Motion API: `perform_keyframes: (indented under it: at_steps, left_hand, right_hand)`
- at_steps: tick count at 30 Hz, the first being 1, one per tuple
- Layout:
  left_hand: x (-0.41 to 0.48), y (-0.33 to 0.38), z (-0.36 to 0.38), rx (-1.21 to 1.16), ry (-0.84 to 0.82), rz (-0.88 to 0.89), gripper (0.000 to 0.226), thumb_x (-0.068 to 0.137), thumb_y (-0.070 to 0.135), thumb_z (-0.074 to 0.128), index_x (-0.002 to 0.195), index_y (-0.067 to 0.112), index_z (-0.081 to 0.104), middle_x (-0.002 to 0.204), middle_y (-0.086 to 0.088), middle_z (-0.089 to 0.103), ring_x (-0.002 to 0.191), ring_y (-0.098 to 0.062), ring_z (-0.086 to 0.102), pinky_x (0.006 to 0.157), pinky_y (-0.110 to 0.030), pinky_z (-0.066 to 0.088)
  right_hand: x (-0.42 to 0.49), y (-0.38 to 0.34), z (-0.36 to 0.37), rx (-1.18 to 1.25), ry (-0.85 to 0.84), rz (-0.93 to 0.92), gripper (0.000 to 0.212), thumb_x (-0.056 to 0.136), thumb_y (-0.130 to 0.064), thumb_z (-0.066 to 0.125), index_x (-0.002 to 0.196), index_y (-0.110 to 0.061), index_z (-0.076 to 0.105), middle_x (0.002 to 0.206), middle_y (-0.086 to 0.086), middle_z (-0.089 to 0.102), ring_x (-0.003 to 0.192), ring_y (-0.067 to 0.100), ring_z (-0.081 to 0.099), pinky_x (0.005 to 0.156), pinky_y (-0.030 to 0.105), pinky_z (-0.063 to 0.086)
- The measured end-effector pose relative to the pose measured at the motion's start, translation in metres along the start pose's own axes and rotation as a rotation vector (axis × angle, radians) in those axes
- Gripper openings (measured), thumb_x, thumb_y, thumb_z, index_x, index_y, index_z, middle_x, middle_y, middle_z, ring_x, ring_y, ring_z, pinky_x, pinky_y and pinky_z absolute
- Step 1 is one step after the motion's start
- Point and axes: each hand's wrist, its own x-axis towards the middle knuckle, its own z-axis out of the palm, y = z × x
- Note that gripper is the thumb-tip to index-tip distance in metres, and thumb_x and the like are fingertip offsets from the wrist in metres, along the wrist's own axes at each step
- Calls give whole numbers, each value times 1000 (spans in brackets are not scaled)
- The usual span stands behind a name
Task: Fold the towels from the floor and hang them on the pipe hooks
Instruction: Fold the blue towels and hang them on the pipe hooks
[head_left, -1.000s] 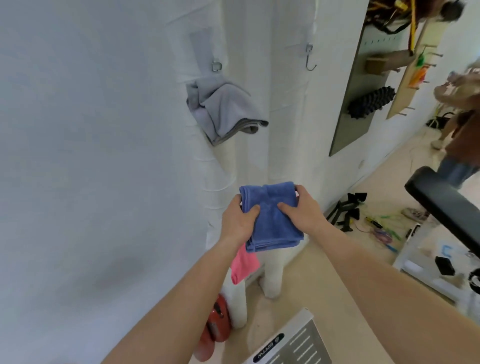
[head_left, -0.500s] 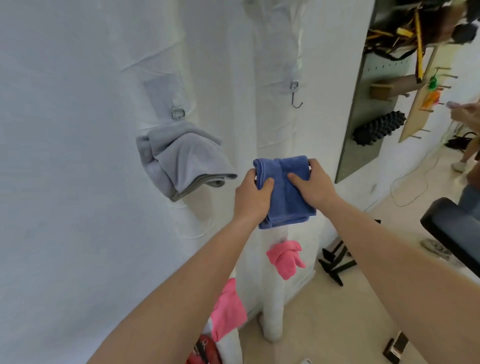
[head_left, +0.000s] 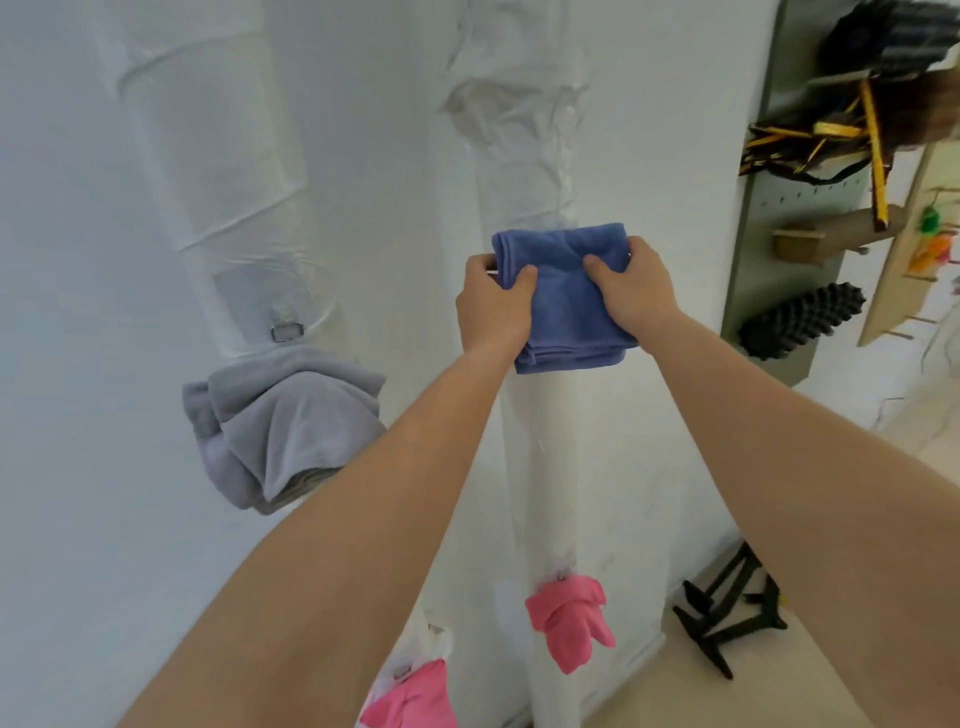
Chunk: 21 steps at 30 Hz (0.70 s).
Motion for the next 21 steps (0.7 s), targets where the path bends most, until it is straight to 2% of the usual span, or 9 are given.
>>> perform_keyframes:
  at_steps: [3, 5, 8, 10, 13, 15, 17, 19, 21]
  left_hand:
    - [7, -6, 5, 64, 6, -22, 29, 90, 34, 64, 111, 21, 49, 85, 12, 59, 77, -7, 63, 68, -24, 52]
    - [11, -13, 5, 125, 5, -46, 31, 89, 36, 64, 110, 21, 46, 85, 10, 59, 82, -16, 65, 73, -32, 54]
    - [8, -19, 5, 277, -10, -48, 34, 87, 35, 62, 109, 22, 40, 84, 7, 59, 81, -21, 66, 67, -34, 53]
    - [4, -24, 7, 364, 28, 76, 44, 85, 32, 64, 119, 23, 37, 100, 3, 62, 90, -20, 64, 67, -34, 51]
    - [7, -29, 10, 545, 79, 464, 53, 86, 22, 62, 135, 31, 42, 134, 3, 44, 106, -14, 45, 69, -29, 45]
    - [10, -31, 12, 711, 18, 665, 37, 91, 21, 57, 127, 28, 57, 131, 2, 50, 103, -17, 46, 67, -33, 49]
    - [11, -34, 16, 755, -14, 751, 30, 94, 25, 49, 117, 19, 67, 120, -2, 59, 97, -24, 56, 65, -40, 54]
    - [8, -37, 18, 682, -3, 741, 37, 95, 36, 42, 109, 15, 70, 108, -3, 63, 87, -24, 60, 65, -39, 54]
    - [4, -42, 20, 596, -34, 662, 37, 96, 43, 51, 113, 17, 69, 109, 0, 63, 86, -20, 62, 72, -34, 52]
  right_hand:
    - [17, 11, -1, -19, -49, 62, 21, 94, -31, 56, 106, -14, 60, 101, 5, 68, 95, 25, 66, 81, 36, 51]
    - [22, 23, 0, 9, -46, 83, 35, 91, -31, 62, 121, -14, 56, 107, 4, 66, 96, 23, 65, 83, 34, 51]
    - [21, 31, 3, 73, 92, -70, 50, 82, -23, 68, 126, -27, 44, 118, 2, 55, 93, 17, 62, 81, 30, 52]
    - [20, 30, 6, 9, 134, -203, 33, 81, -18, 63, 112, -28, 55, 116, 2, 59, 91, 15, 62, 81, 30, 53]
    - [17, 29, 7, -49, 69, -222, 23, 89, -17, 58, 107, -24, 71, 104, -6, 70, 92, 10, 63, 82, 17, 49]
    - [12, 36, 6, -29, 23, -174, 21, 94, -22, 56, 106, -23, 74, 97, -9, 71, 90, 9, 64, 80, 15, 47]
    - [4, 47, 4, 35, -21, -124, 24, 97, -31, 55, 98, -20, 76, 88, -7, 72, 81, 9, 64, 77, 24, 50]
    - [-4, 56, 5, 107, -58, -114, 28, 99, -34, 54, 95, -17, 76, 81, -5, 72, 73, 9, 62, 71, 29, 50]
    - [-10, 63, 8, 145, -68, -120, 26, 100, -33, 55, 109, -20, 75, 92, -6, 75, 84, 9, 68, 79, 30, 55]
